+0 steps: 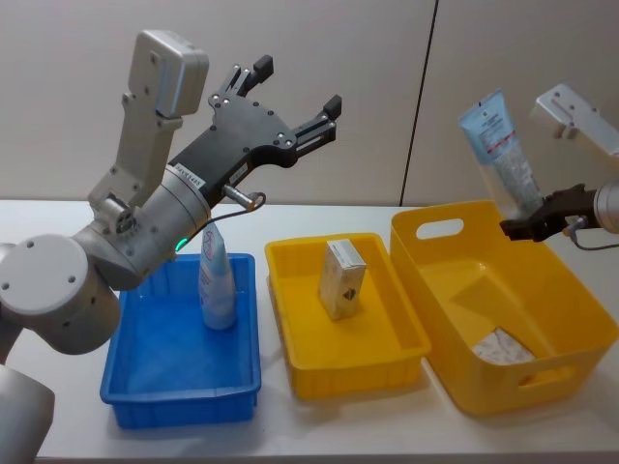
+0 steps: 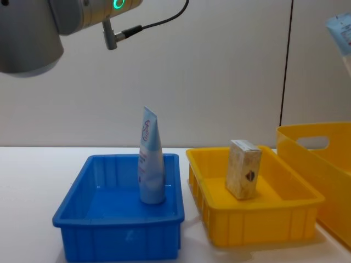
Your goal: Bimanual collaborative sorting of washing and personal care products
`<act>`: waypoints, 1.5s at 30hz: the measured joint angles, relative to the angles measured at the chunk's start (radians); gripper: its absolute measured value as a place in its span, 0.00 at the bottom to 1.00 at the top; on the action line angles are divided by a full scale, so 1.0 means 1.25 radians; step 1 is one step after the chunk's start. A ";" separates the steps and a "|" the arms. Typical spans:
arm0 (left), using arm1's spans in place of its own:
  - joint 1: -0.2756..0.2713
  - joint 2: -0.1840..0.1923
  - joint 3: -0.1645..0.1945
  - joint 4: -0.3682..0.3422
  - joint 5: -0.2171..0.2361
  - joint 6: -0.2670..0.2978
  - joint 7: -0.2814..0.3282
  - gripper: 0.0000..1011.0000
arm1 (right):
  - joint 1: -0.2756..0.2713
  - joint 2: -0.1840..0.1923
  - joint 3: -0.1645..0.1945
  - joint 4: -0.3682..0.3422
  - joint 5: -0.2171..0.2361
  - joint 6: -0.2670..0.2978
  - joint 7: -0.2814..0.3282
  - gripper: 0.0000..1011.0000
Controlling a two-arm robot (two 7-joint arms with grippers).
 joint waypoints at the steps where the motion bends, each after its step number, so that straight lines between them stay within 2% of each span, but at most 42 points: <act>1: 0.000 0.000 0.000 0.000 0.000 0.000 0.000 0.99 | 0.000 0.000 0.000 0.000 0.000 0.000 0.000 0.62; 45: 0.000 0.000 0.000 0.000 0.000 0.000 0.000 0.99 | 0.000 0.000 0.000 0.000 0.000 0.000 0.000 0.62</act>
